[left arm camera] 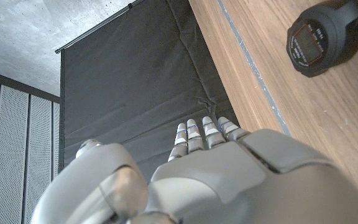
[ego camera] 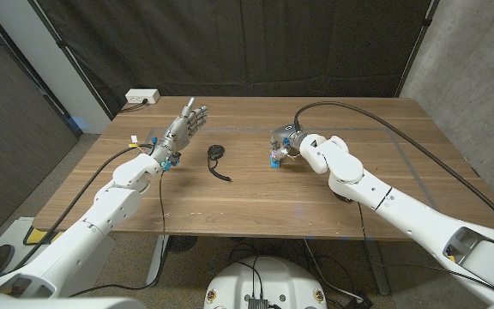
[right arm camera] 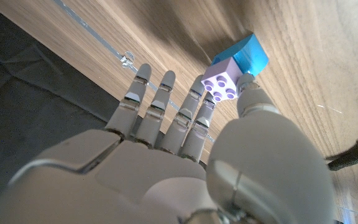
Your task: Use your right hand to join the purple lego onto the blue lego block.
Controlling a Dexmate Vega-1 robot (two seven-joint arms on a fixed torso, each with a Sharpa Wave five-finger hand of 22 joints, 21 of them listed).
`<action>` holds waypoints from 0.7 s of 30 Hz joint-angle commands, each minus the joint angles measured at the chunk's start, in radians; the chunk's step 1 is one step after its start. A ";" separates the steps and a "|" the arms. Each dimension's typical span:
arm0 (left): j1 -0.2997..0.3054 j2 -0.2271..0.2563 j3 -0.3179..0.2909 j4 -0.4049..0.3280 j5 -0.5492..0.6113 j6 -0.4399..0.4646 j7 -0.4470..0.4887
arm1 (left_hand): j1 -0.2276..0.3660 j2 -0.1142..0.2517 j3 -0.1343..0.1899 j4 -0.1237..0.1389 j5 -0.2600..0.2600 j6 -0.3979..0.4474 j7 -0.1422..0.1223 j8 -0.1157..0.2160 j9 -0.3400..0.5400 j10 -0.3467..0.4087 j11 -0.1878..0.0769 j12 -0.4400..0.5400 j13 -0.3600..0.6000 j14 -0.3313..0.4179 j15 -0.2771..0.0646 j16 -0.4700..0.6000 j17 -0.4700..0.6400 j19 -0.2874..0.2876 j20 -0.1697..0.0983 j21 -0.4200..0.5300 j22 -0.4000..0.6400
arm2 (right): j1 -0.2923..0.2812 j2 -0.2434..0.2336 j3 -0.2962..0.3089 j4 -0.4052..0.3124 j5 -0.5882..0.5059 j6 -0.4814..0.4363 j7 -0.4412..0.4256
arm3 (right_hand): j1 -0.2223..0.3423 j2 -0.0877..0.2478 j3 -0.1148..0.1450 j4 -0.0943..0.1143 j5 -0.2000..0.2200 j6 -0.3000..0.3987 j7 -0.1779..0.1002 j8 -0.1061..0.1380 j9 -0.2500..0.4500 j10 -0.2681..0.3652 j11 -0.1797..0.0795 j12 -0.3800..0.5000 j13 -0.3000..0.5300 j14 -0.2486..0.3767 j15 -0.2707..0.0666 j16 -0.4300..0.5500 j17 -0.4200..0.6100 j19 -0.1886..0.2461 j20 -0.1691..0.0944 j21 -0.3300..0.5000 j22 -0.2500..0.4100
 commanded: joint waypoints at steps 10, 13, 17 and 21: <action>0.000 0.002 0.000 -0.007 0.003 0.007 0.009 | 0.002 0.008 -0.009 0.001 0.005 0.002 -0.001 0.000 0.004 -0.004 -0.002 0.001 0.002 -0.006 0.003 0.000 0.004 -0.003 0.007 0.001 0.004 | 0.018 0.001 -0.005 0.022 -0.003 0.032 -0.014 | 0.000 0.013 -0.003 -0.001 0.004 0.014 -0.016 0.000 0.003 -0.010 0.000 -0.007 0.002 0.002 -0.053 -0.001 0.004 0.010 0.007 0.002 0.006; -0.003 0.000 0.001 -0.004 0.004 0.007 0.010 | 0.003 0.009 -0.010 0.001 0.005 0.002 0.000 0.000 0.004 -0.005 -0.001 0.000 0.002 -0.006 0.003 0.000 0.004 -0.003 0.008 0.001 0.004 | 0.017 0.000 -0.004 0.019 -0.005 0.031 -0.013 | 0.002 0.012 -0.002 -0.003 0.004 0.013 -0.016 -0.002 0.003 -0.012 0.000 -0.009 0.002 0.003 -0.048 -0.001 0.004 0.011 0.007 0.002 0.006; -0.018 -0.006 0.007 0.010 0.005 0.008 0.002 | 0.003 0.009 -0.011 0.001 0.005 0.002 0.000 0.000 0.004 -0.005 -0.001 0.001 0.002 -0.005 0.004 0.001 0.004 -0.003 0.008 0.001 0.004 | 0.016 -0.002 -0.004 0.015 -0.012 0.023 0.001 | 0.005 0.009 -0.003 -0.006 0.004 0.011 -0.016 -0.005 0.003 -0.015 0.000 -0.012 0.002 0.004 -0.044 -0.001 0.003 0.009 0.009 0.001 0.006; -0.029 -0.013 0.012 0.023 0.006 0.003 -0.006 | 0.003 0.009 -0.012 0.001 0.005 0.002 0.000 0.000 0.004 -0.005 -0.002 0.001 0.002 -0.005 0.003 0.001 0.004 -0.003 0.008 0.001 0.004 | 0.014 -0.003 -0.001 0.011 -0.011 0.022 0.004 | 0.001 -0.001 -0.008 -0.008 0.002 0.013 -0.015 -0.006 0.003 -0.018 0.001 -0.015 0.002 0.004 -0.038 -0.002 0.002 0.006 0.014 -0.001 0.006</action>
